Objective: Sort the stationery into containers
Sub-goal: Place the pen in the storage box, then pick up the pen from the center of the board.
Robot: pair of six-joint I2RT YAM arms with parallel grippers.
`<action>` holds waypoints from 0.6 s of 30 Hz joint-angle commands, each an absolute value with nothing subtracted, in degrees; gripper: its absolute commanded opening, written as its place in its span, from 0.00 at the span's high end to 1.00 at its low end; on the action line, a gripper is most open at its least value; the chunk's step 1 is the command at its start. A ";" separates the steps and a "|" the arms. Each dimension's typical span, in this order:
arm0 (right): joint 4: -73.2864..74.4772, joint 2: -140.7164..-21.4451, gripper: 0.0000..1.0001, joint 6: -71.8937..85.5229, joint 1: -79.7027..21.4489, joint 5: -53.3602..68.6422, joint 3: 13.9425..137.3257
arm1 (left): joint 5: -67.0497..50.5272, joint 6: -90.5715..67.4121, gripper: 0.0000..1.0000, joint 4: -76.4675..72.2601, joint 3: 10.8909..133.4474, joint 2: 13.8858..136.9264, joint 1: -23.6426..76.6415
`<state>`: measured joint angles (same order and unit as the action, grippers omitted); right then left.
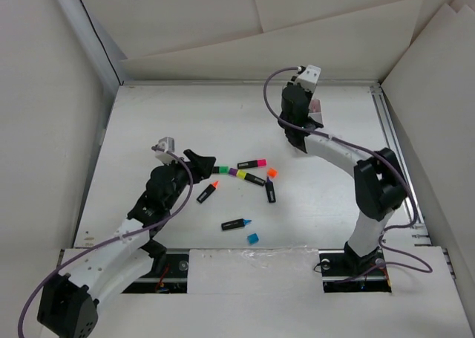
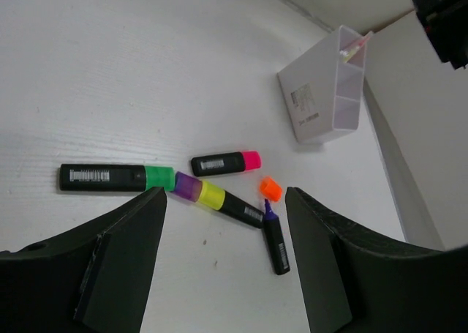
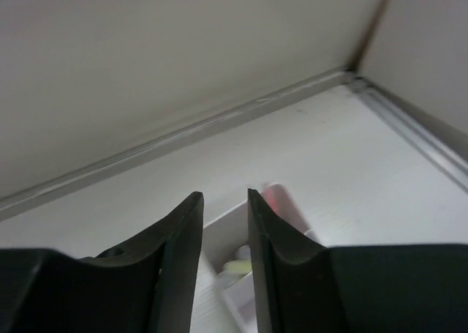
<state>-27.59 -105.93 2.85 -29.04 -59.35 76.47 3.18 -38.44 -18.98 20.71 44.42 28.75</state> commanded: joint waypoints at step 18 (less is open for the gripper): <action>24.06 -122.67 0.34 -1.23 -43.85 12.75 105.35 | 17.05 -41.22 0.34 -13.18 17.14 16.35 28.48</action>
<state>12.38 -120.18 2.74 -41.25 9.61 99.48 15.00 -41.01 -13.72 17.26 18.37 28.75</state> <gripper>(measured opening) 0.639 0.654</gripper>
